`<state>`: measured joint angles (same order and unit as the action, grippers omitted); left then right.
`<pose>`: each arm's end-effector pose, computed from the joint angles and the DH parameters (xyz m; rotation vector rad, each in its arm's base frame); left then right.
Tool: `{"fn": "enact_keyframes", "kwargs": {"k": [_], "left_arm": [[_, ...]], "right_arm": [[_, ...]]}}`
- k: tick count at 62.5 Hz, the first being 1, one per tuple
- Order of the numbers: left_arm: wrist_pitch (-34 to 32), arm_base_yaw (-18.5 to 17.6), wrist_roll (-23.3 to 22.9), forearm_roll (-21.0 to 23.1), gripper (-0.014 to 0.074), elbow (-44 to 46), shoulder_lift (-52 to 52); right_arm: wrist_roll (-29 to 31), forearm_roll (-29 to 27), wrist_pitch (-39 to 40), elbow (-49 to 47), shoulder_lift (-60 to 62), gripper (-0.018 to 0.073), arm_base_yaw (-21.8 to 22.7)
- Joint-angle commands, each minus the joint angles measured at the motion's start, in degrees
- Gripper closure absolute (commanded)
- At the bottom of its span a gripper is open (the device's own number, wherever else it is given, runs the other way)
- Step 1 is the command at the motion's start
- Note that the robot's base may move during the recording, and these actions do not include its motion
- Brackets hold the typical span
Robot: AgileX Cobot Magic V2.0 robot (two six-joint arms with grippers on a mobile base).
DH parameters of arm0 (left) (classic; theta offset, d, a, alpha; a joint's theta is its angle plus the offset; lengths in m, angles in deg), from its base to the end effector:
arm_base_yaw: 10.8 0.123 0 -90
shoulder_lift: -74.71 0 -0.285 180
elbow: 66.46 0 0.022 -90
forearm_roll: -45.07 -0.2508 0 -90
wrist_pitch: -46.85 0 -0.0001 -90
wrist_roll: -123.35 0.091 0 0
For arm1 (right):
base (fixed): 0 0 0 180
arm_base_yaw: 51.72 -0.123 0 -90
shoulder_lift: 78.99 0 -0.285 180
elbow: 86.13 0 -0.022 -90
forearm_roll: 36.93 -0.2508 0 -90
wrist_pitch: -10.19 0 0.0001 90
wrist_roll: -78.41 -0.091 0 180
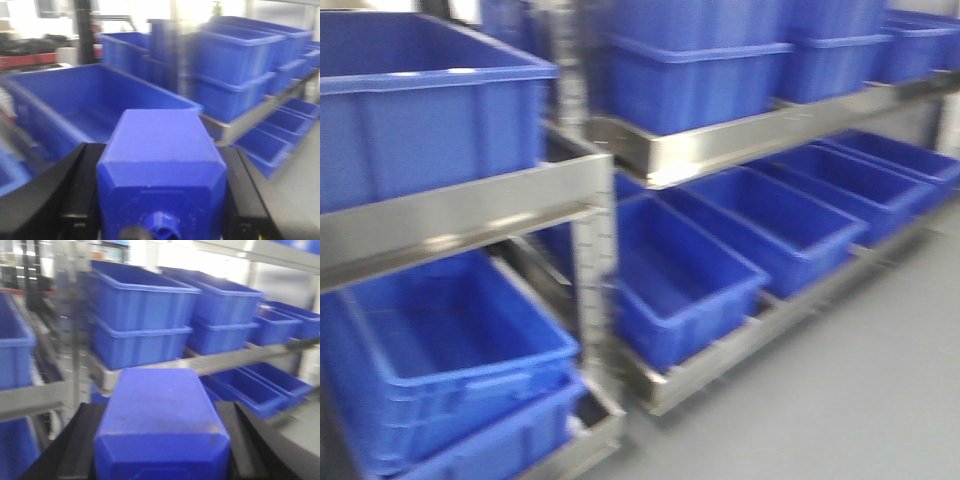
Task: Pick and sort blue part to right shelf
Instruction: 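Turn and approach the rack, stopping between two blue bins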
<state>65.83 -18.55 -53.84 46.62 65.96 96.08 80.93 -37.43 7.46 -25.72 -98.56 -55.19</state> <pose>0.0511 -0.0078 0.3407 0.1287 1.5299 -0.0957 0.0648 0.0040 0.2952 -0.0695 1.4419 0.0210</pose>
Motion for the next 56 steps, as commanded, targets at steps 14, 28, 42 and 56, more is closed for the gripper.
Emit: {"fn": "enact_keyframes", "kwargs": {"k": [14, 28, 42, 56], "left_arm": [[-5.2, 0.0, 0.0, 0.1, 0.0211, 1.7, 0.9], [-5.2, 0.0, 0.0, 0.1, 0.0211, 1.7, 0.9], [-5.2, 0.0, 0.0, 0.1, 0.0211, 1.7, 0.9], [-5.2, 0.0, 0.0, 0.1, 0.0211, 1.7, 0.9]], "right_arm": [[0.4, 0.5, 5.1, -1.9, -0.5, 0.0203, 0.4], [0.4, 0.5, 5.1, -1.9, -0.5, 0.0203, 0.4], [0.4, 0.5, 5.1, -1.9, -0.5, 0.0203, 0.4], [0.4, 0.5, 5.1, -1.9, -0.5, 0.0203, 0.4]]}}
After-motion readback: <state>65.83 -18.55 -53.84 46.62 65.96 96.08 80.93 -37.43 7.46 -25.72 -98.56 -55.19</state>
